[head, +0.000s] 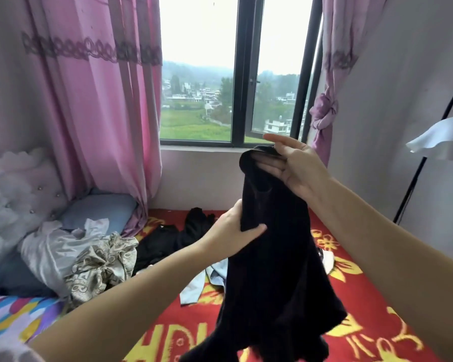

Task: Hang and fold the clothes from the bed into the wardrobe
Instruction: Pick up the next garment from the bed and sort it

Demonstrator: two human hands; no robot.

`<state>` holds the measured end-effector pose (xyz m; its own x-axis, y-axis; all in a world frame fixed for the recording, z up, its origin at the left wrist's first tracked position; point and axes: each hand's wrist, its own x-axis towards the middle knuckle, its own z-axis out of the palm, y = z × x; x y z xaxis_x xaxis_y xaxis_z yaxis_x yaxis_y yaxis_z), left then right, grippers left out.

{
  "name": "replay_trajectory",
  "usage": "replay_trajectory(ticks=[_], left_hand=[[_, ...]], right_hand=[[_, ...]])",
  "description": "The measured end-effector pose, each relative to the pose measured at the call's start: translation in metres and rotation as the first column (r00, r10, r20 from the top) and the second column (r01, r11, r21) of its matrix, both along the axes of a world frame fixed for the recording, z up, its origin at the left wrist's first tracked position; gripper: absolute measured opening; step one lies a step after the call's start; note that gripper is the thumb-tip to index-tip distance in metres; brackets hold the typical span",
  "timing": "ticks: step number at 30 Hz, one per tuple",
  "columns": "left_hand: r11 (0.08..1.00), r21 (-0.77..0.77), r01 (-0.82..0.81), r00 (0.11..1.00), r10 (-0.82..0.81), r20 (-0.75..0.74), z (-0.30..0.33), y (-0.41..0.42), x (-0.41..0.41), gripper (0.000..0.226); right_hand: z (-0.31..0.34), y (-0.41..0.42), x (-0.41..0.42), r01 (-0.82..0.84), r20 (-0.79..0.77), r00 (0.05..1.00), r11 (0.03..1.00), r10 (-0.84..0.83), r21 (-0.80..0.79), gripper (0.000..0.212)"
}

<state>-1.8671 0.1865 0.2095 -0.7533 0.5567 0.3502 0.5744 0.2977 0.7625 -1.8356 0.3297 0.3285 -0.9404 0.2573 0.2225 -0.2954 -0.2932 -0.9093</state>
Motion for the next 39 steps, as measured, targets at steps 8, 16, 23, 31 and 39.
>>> replay_trajectory(ticks=[8, 16, 23, 31, 39], left_hand=[[0.910, 0.314, -0.271, 0.942, 0.183, 0.281, -0.005, -0.009, -0.042, 0.018], [0.944, 0.317, -0.095, 0.995, 0.079, 0.064, 0.057, 0.028, -0.020, 0.024], [0.975, 0.215, -0.064, 0.993, 0.040, 0.114, 0.023, 0.016, -0.030, 0.018], [0.885, -0.369, -0.286, 0.929, 0.350, 0.120, -0.057, -0.040, -0.065, 0.012], [0.874, -0.342, -0.346, 0.935, 0.291, -0.204, -0.052, -0.059, -0.079, 0.020]], right_hand=[[0.011, 0.034, 0.023, 0.151, -0.154, 0.978, 0.986, -0.139, 0.071, 0.026], [-0.035, 0.021, 0.025, -0.217, 0.224, 0.975, 0.301, 0.010, 0.929, 0.086], [-0.037, 0.028, -0.003, 0.246, -0.141, 0.952, 0.407, -0.271, 0.879, 0.015], [0.000, 0.066, 0.000, 0.471, -0.152, 0.872, 0.713, -0.466, 0.519, 0.022], [-0.035, 0.126, -0.006, 0.549, -0.013, 0.752, 0.616, -0.659, 0.565, 0.016]])
